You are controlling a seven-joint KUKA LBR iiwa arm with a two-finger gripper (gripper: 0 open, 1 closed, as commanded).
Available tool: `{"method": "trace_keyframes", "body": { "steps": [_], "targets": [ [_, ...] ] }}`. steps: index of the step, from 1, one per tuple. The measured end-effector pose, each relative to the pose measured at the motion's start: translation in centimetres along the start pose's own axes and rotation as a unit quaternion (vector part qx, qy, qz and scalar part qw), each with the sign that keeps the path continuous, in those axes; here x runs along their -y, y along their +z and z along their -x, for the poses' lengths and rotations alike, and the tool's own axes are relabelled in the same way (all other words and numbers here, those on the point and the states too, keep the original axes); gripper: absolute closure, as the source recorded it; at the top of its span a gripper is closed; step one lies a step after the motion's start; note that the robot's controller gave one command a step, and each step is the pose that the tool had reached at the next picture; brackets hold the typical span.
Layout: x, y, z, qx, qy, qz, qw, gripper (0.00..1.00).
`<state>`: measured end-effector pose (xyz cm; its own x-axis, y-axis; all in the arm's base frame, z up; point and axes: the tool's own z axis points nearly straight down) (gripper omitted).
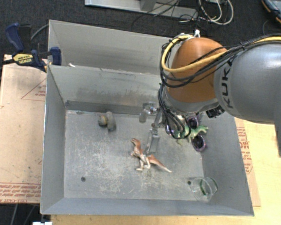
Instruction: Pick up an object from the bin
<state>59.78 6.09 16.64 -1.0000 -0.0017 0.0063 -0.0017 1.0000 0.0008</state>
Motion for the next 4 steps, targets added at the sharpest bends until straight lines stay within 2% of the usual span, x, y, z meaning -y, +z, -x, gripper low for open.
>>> {"method": "trace_keyframes", "body": {
  "steps": [1, 2, 3, 4],
  "targets": [
    [0.1, -0.5, 0.2, 0.0037, 0.001, 0.000, 1.0000, 0.00],
    [5.0, 9.7, -1.4, -0.0024, -0.008, 0.001, 1.0000, 0.00],
    [6.1, 5.9, -1.8, 0.0052, 0.027, 0.001, 0.9996, 0.00],
    [5.0, 9.7, -1.4, -0.0015, -0.007, 0.001, 1.0000, 0.00]
  ]
}}
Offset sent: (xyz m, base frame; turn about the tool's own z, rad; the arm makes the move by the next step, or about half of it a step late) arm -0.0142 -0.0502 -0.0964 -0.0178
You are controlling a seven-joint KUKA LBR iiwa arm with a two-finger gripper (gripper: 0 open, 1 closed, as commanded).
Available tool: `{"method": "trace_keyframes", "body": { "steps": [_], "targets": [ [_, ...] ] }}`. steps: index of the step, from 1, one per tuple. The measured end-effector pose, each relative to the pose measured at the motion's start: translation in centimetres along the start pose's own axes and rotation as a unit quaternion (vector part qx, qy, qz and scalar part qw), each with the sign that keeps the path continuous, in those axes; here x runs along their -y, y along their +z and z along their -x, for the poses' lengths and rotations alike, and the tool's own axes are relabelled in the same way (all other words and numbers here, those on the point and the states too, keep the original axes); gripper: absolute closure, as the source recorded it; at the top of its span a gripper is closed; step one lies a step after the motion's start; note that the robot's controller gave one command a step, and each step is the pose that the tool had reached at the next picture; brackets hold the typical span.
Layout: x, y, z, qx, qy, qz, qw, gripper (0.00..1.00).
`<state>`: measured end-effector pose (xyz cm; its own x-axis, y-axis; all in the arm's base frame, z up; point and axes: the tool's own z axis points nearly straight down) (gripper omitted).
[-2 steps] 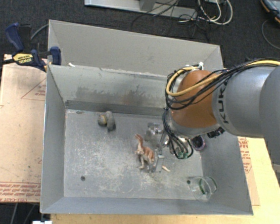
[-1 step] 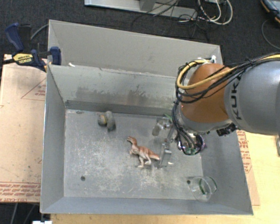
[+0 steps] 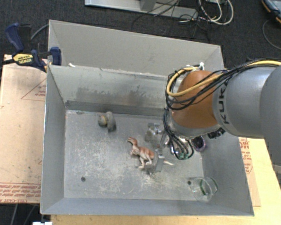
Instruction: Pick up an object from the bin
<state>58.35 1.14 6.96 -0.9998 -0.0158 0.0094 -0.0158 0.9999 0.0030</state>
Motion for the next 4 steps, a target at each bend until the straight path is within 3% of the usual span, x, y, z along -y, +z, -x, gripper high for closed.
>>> {"method": "trace_keyframes", "body": {
  "steps": [1, 2, 4],
  "targets": [
    [-4.8, 0.0, -0.3, 0.0069, 0.100, 0.001, 0.9950, 0.00],
    [-3.7, 0.0, -0.1, 0.0009, 0.179, 0.001, 0.9838, 1.00],
    [-3.7, -0.6, -0.3, -0.0018, 0.179, 0.000, 0.9838, 1.00]
  ]
}}
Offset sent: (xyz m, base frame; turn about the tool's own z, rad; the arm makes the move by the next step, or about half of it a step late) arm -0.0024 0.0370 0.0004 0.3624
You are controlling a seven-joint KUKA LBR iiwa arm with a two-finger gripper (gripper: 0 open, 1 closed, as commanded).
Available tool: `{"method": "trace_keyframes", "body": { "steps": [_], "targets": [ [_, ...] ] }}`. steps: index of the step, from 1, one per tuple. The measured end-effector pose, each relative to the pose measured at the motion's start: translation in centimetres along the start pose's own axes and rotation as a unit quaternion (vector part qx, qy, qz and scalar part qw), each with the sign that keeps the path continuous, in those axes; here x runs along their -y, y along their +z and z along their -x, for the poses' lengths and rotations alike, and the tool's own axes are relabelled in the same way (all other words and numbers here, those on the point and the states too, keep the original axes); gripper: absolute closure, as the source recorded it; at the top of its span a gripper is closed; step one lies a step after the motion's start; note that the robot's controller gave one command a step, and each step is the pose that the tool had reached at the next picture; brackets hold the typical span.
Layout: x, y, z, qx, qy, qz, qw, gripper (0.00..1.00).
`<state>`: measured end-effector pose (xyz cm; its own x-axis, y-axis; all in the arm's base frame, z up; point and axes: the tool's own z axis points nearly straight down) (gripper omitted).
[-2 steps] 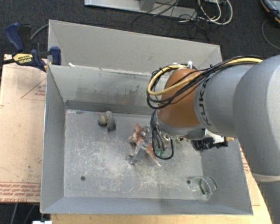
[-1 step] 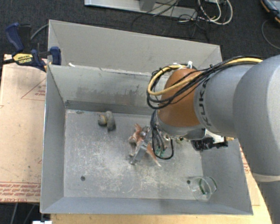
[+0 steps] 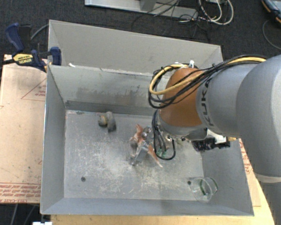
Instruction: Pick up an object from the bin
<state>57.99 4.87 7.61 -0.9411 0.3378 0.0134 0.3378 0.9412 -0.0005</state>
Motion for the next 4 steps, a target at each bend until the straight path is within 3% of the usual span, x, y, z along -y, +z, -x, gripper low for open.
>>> {"method": "trace_keyframes", "body": {
  "steps": [1, 4],
  "targets": [
    [0.1, -1.7, -0.2, -0.0025, 0.000, -0.001, 1.0000, 1.00],
    [-0.1, -6.3, 0.1, 0.0036, -0.001, 0.002, 1.0000, 1.00]
  ]
}}
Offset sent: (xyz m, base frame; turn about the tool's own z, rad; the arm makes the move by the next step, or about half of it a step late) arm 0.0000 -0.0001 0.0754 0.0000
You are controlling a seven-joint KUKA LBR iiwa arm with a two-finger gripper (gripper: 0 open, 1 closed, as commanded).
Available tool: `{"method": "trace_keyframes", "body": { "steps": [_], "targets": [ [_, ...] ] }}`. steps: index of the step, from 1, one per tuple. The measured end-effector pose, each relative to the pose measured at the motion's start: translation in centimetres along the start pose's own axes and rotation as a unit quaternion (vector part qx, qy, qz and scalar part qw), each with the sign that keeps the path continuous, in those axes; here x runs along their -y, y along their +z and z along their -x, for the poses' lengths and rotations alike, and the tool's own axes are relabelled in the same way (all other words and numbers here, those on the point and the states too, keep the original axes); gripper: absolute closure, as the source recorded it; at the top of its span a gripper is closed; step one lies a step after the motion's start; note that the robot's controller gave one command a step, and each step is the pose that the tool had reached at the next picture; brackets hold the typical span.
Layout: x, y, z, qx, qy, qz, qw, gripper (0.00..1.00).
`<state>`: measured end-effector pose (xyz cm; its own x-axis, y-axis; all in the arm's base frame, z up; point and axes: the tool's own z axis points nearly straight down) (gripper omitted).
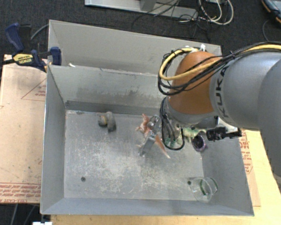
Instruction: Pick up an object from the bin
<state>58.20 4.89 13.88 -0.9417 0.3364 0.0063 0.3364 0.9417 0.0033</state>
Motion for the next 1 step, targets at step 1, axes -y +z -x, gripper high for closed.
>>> {"method": "trace_keyframes", "body": {
  "steps": [1],
  "targets": [
    [0.02, -0.32, -0.04, -0.0008, 0.000, 0.000, 1.0000, 1.00]
  ]
}}
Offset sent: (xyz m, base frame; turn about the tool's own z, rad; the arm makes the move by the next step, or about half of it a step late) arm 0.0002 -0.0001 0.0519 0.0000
